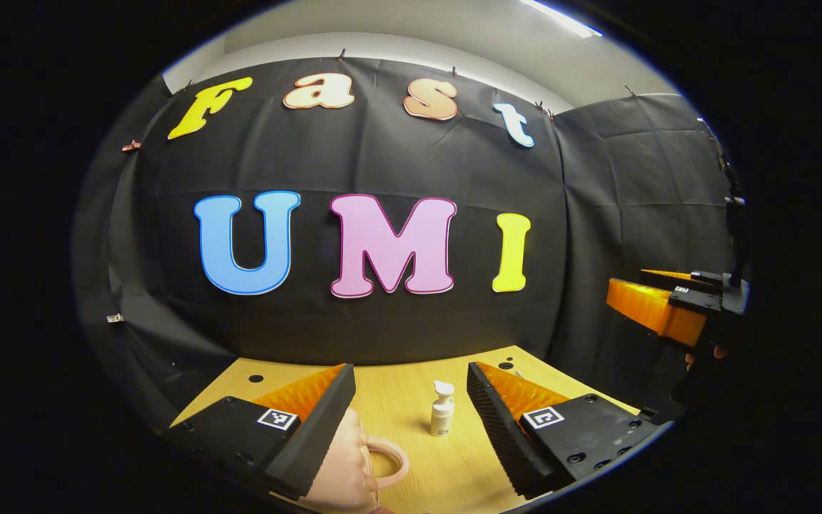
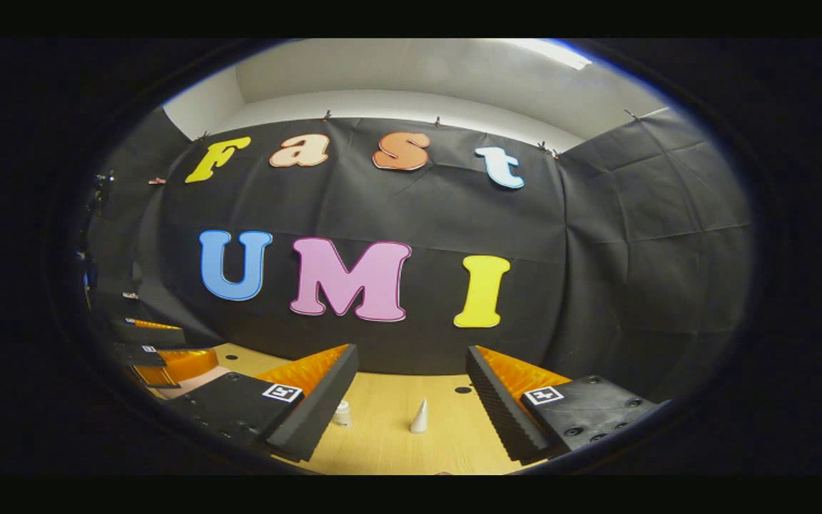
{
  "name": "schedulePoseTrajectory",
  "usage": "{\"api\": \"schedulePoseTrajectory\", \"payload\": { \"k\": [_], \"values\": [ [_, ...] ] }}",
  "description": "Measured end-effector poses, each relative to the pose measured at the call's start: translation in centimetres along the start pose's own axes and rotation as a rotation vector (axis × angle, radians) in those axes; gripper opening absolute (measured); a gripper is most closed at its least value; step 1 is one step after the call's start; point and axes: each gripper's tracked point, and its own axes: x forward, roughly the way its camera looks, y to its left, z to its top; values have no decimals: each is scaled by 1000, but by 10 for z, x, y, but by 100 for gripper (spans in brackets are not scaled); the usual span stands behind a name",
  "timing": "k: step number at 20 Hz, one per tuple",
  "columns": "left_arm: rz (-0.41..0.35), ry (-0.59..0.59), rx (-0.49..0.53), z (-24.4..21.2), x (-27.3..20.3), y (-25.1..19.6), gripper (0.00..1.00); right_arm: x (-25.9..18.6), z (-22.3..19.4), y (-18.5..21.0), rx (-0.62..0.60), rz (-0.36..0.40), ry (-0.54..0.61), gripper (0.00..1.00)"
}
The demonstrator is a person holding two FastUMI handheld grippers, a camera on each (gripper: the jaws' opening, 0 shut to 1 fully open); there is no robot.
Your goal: First open the suitcase, pack the skin care products into it, and then close the suitcase.
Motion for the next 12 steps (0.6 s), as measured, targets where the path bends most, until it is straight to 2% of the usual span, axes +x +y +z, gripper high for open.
{"api": "schedulePoseTrajectory", "payload": {
  "k": [3,8,12],
  "values": [
    [15,32,-20,-16,13,-7,99,9,-5,-3,-20,58,-7,96],
    [62,234,-105,-71,48,-11,99,25,-26,-23,26,121,15,96],
    [114,387,-105,-118,66,-3,99,31,-40,-40,57,151,8,94]
  ]
}}
